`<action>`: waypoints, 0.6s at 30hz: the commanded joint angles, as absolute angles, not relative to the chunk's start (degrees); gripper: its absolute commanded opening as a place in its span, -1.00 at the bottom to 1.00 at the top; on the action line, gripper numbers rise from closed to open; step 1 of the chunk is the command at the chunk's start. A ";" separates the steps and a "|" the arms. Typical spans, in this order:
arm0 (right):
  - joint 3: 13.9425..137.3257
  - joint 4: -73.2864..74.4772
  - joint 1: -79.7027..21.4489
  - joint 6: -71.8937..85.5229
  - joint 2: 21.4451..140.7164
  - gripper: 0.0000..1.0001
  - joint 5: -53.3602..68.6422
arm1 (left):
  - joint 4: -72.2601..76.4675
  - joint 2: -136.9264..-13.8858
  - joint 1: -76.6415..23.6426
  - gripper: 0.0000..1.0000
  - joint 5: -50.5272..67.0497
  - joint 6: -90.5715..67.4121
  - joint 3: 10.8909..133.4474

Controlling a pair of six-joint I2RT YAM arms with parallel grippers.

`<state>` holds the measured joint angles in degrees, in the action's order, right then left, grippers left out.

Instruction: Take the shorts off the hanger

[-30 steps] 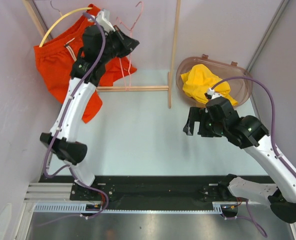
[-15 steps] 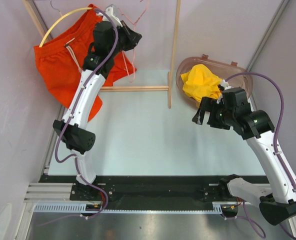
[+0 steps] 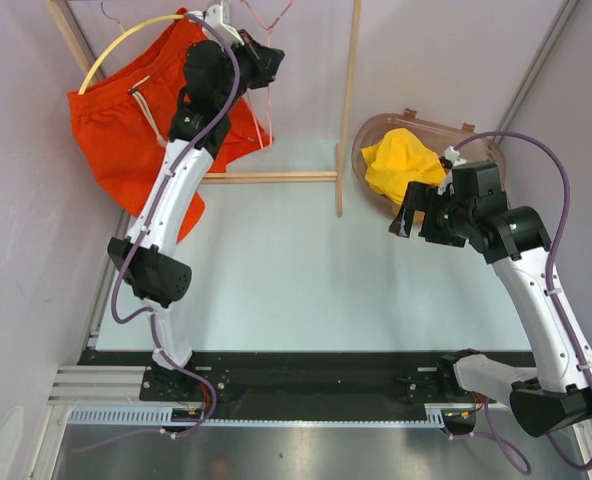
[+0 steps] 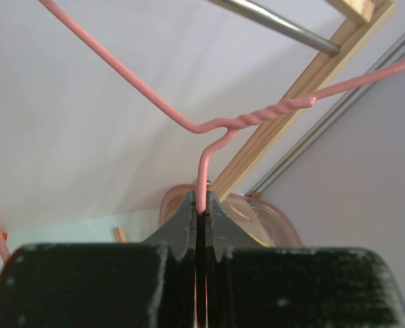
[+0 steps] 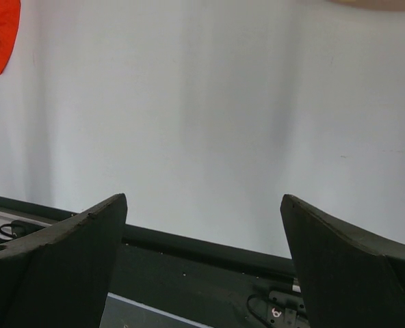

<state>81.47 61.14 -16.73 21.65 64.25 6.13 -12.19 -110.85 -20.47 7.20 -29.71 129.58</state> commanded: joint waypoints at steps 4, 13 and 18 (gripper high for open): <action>84.55 61.08 -15.56 19.78 65.39 0.99 6.86 | -7.65 -113.90 -19.78 -1.00 7.20 -28.56 135.08; 86.75 61.00 -14.06 18.98 67.76 1.00 6.86 | -5.19 -116.71 -18.64 -1.00 7.47 -29.79 135.79; 87.98 61.00 -13.45 18.11 69.78 1.00 6.85 | -4.66 -118.39 -18.02 -0.99 7.29 -30.32 137.19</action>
<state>84.62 61.32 -14.09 20.10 68.51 6.50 -8.60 -117.67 -18.81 7.20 -29.91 133.01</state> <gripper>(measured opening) 0.995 0.027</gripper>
